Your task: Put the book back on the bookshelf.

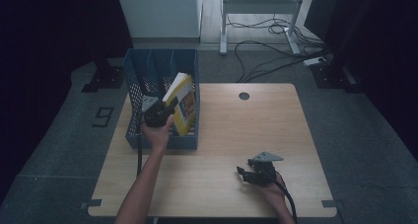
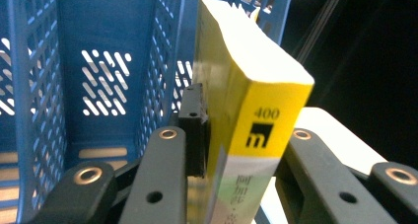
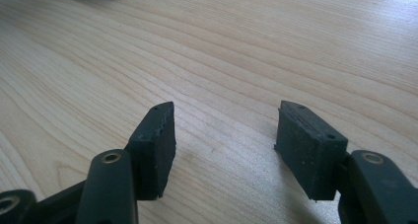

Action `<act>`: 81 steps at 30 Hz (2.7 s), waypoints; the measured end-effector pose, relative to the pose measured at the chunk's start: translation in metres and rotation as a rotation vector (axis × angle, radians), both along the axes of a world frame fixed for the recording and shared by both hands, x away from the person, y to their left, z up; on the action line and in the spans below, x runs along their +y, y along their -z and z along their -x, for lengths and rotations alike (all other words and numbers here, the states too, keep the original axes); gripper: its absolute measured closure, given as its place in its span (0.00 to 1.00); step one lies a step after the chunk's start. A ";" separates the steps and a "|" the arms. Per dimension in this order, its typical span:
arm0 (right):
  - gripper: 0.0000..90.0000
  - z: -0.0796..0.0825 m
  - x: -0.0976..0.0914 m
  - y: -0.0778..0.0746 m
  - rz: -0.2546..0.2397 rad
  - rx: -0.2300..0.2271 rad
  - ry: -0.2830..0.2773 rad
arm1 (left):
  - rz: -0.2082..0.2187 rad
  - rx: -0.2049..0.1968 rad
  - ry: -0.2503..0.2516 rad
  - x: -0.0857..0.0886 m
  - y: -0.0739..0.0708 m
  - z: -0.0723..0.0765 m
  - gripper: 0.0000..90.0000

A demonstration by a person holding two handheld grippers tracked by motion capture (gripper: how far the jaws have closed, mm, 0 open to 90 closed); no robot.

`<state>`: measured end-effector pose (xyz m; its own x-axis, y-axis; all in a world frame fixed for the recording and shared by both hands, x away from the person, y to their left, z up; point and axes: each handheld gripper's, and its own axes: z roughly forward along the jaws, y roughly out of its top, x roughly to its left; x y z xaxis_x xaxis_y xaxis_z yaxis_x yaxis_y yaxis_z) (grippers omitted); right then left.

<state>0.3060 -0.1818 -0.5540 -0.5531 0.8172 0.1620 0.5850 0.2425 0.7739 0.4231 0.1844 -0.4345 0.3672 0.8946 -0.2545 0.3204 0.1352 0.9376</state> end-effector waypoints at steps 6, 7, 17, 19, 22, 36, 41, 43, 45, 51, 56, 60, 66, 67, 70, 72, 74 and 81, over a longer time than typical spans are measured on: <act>0.44 0.000 0.000 0.000 0.001 -0.001 -0.001 | -0.008 0.006 0.016 -0.001 -0.001 0.003 0.79; 0.44 0.000 0.000 0.000 -0.001 0.000 0.000 | -0.007 0.008 0.018 -0.002 -0.001 0.002 0.79; 0.44 0.000 0.000 0.000 -0.005 0.003 0.001 | -0.013 0.028 0.029 0.000 -0.011 0.000 0.75; 0.44 0.000 0.000 0.000 -0.004 0.002 0.001 | -0.006 0.041 0.033 0.001 -0.013 -0.002 0.74; 0.44 0.000 0.000 0.000 -0.004 0.002 0.002 | -0.017 0.049 0.031 0.001 -0.016 -0.006 0.73; 0.44 0.000 -0.001 0.000 -0.010 0.004 0.000 | -0.100 0.060 -0.016 -0.005 -0.021 -0.017 0.83; 0.44 0.000 -0.001 0.000 -0.012 0.005 0.000 | -0.101 0.045 -0.031 -0.008 -0.022 -0.020 0.84; 0.44 0.000 -0.001 0.000 -0.016 0.006 -0.001 | -0.106 0.043 -0.032 -0.010 -0.023 -0.023 0.84; 0.44 0.000 -0.002 0.000 -0.022 0.010 0.000 | -0.107 0.039 -0.036 -0.012 -0.025 -0.025 0.84; 0.44 0.000 -0.002 0.000 -0.023 0.008 -0.002 | -0.098 0.023 -0.056 -0.015 -0.027 -0.030 0.84; 0.44 0.000 -0.003 0.000 -0.027 0.010 -0.001 | -0.089 0.017 -0.076 -0.014 -0.029 -0.034 0.84; 0.44 0.000 -0.002 0.000 -0.023 0.009 -0.001 | -0.098 0.005 -0.092 -0.016 -0.029 -0.038 0.84; 0.44 0.000 -0.002 0.000 -0.024 0.009 0.000 | -0.105 0.006 -0.101 -0.020 -0.025 -0.046 0.84; 0.44 0.000 -0.002 0.000 -0.024 0.009 0.000 | -0.106 0.003 -0.101 -0.021 -0.024 -0.046 0.84; 0.44 0.000 -0.003 0.000 -0.027 0.010 0.000 | -0.111 -0.011 -0.110 -0.025 -0.024 -0.048 0.84; 0.44 0.000 -0.003 0.000 -0.026 0.010 0.000 | -0.104 -0.025 -0.121 -0.027 -0.024 -0.049 0.84; 0.44 0.000 -0.003 0.000 -0.026 0.010 0.000 | -0.100 -0.030 -0.126 -0.028 -0.024 -0.050 0.84; 0.44 0.000 -0.003 0.000 -0.028 0.010 0.002 | -0.101 -0.035 -0.143 -0.032 -0.021 -0.055 0.84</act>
<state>0.3055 -0.1848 -0.5544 -0.5501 0.8131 0.1903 0.5929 0.2198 0.7747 0.4785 0.1522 -0.4136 0.2416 0.9587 -0.1498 0.2719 0.0813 0.9589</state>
